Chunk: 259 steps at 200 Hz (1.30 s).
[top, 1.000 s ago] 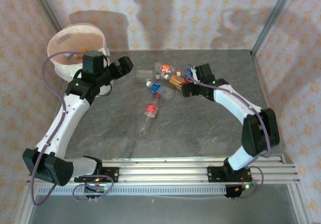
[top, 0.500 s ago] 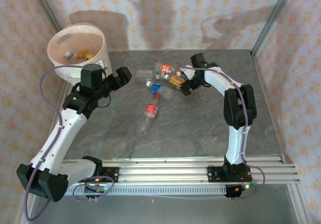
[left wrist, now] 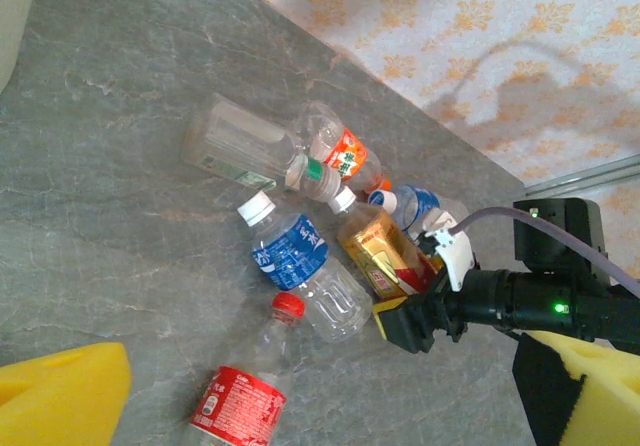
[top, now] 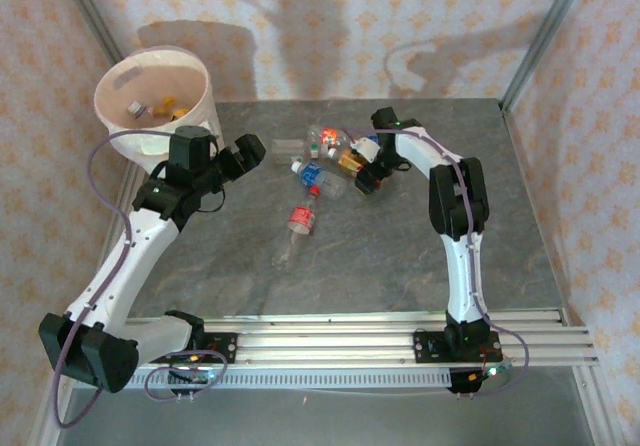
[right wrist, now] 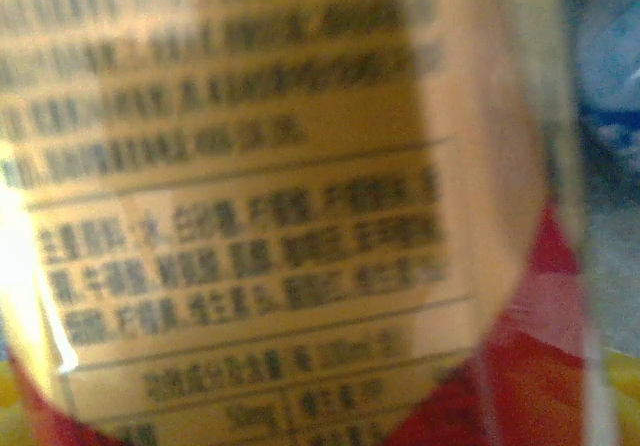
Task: Put the plastic bottles in the bin
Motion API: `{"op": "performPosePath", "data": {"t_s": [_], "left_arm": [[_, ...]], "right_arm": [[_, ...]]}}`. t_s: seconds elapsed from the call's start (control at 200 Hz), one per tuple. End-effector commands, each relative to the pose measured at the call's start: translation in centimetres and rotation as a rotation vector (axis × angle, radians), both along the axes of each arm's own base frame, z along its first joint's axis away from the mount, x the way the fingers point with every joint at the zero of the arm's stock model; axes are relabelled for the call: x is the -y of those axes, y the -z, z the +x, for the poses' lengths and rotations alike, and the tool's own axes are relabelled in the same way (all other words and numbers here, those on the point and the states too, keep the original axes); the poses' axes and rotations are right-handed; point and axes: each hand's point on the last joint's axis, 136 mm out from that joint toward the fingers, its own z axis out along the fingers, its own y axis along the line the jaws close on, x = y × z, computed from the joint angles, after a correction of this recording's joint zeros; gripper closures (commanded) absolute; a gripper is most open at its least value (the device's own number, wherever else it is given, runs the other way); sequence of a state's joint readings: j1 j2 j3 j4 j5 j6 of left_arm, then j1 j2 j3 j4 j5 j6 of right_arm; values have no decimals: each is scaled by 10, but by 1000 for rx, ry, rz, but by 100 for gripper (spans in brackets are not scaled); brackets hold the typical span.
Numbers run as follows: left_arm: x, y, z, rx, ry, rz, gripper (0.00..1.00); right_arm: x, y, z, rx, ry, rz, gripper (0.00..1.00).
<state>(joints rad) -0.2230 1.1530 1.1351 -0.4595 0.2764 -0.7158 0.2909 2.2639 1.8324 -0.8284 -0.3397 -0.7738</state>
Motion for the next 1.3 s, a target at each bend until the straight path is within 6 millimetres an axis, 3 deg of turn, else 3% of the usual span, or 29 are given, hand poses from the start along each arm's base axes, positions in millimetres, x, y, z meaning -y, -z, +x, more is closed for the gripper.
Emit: {"op": "performPosePath", "data": {"t_s": [0.0,0.06,0.115,0.175,0.425,0.575,0.771,1.016,1.291], "left_arm": [[1,10,0,-25,-18,-6,0],[4,14,1,-32,-15,-11,0],[6,15,3,-33,-10,-15,0],[9,13,4,-29,2,-18,0],[15,19,7,-52,26,9,0],[21,22,11,-58,38,-5,0],[25,27,13,-64,48,-8,0],[43,25,19,-45,118,-63,0],[93,-13,21,109,349,-180,0]], "right_arm": [[6,0,-11,-17,-20,-14,10],[10,3,-13,-10,-15,-28,13],[12,3,-16,-9,-9,-31,24],[12,2,-19,1,1,-23,26],[14,-18,-26,70,33,6,47],[17,-34,-31,113,94,23,53],[17,-72,-39,214,201,123,61],[-9,-116,-57,309,251,360,62],[-71,-160,-86,279,180,629,62]]}}
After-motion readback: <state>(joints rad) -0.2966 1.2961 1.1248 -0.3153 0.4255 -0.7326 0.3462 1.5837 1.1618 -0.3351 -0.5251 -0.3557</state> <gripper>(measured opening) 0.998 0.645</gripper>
